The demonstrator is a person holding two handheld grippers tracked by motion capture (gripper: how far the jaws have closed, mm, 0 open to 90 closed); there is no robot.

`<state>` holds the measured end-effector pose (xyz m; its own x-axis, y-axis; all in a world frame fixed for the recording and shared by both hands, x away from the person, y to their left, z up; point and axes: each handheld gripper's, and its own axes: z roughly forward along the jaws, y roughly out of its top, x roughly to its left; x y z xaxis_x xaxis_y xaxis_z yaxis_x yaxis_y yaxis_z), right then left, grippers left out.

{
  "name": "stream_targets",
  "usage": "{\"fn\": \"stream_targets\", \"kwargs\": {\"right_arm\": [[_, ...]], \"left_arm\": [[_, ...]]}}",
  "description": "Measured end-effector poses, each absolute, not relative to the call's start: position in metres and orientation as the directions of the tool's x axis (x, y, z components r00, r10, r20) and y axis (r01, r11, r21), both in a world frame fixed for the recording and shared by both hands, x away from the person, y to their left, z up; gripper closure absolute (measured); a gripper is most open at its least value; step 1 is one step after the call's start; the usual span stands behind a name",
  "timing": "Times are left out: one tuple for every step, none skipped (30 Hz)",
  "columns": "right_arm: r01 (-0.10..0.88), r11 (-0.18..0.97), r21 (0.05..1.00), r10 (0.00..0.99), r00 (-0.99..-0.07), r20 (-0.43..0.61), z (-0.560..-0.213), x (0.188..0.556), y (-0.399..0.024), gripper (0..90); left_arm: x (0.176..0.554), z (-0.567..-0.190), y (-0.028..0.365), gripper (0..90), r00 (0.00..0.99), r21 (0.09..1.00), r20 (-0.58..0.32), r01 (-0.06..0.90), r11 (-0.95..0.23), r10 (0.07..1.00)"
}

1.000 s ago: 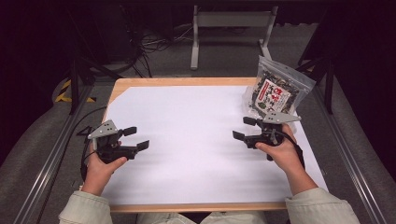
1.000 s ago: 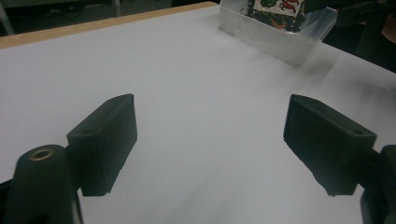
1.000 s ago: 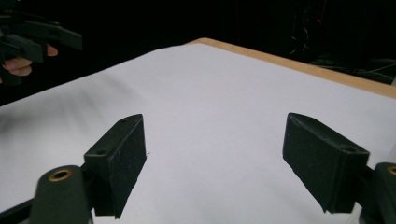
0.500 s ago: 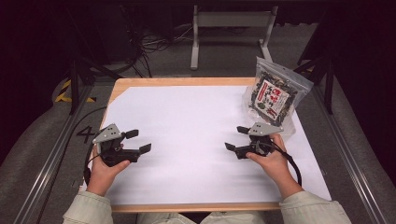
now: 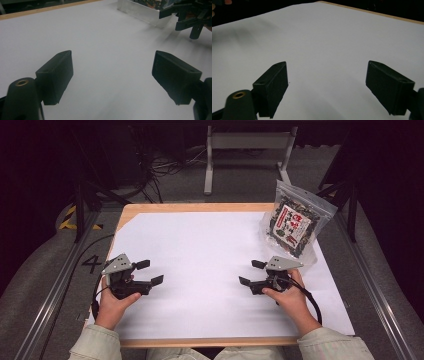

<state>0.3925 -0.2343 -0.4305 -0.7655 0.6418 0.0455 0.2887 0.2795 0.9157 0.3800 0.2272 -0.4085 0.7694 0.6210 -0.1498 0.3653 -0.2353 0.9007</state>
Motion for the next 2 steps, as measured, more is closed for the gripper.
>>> {"fn": "stream_targets", "kwargs": {"right_arm": [[0.287, 0.278, 0.917, 0.639, -0.768, 0.047, -0.4301, 0.3925, -0.2338, 17.8], [0.287, 0.278, 0.917, 0.639, -0.768, 0.047, -0.4301, 0.3925, -0.2338, 17.8]], "left_arm": [[0.3797, -0.4089, 0.2272, 18.1, 0.771, 0.901, -0.149, 0.364, -0.237, 0.619], [0.3799, -0.409, 0.2277, 18.1, 0.774, 0.902, -0.139, 0.357, -0.245, 0.617]]}}
